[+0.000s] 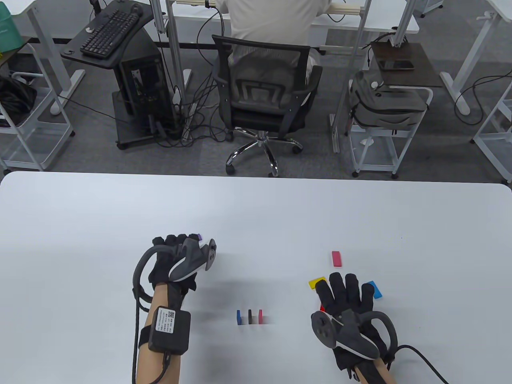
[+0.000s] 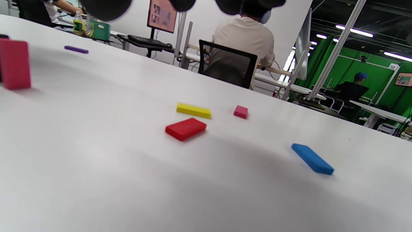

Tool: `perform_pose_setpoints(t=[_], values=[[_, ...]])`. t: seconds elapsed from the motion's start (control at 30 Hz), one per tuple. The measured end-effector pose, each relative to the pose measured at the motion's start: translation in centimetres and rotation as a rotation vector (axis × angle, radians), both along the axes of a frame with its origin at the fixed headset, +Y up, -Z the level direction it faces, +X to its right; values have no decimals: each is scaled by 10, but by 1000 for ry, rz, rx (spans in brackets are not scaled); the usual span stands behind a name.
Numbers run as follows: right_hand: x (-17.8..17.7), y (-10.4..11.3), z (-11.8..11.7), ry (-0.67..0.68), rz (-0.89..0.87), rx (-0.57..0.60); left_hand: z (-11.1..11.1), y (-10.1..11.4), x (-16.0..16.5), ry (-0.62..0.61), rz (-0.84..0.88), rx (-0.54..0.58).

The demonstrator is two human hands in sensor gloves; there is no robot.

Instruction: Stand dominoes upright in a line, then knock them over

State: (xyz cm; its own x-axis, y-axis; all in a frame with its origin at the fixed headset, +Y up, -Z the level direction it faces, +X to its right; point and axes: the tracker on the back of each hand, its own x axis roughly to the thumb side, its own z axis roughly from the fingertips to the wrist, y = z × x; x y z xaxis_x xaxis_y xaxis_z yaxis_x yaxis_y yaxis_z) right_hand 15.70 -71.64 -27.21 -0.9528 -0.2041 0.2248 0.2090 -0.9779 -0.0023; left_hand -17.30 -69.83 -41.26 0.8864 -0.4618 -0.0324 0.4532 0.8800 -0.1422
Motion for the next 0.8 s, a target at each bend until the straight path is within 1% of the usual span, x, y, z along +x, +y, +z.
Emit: perform_pose_setpoints(t=[0.2,0.37,0.53,0.6,0.7,0.8], values=[[4,0,-2,-19,5,-1,-49,-32,-10,40,-26,-49],[8,-3,-6,-41,16,-11,-74,-54,-14,70,-36,-125],[10,-4,-9,-52,20,-14,-84,-68,-17,86,8,-166],[10,-6,-10,-54,26,-21,-86,-70,-16,85,-7,-153],[10,-12,-13,-56,40,-42,-88,-71,-11,80,-28,-163],[9,-14,-14,-57,49,-56,-88,-74,-8,63,-41,-140]])
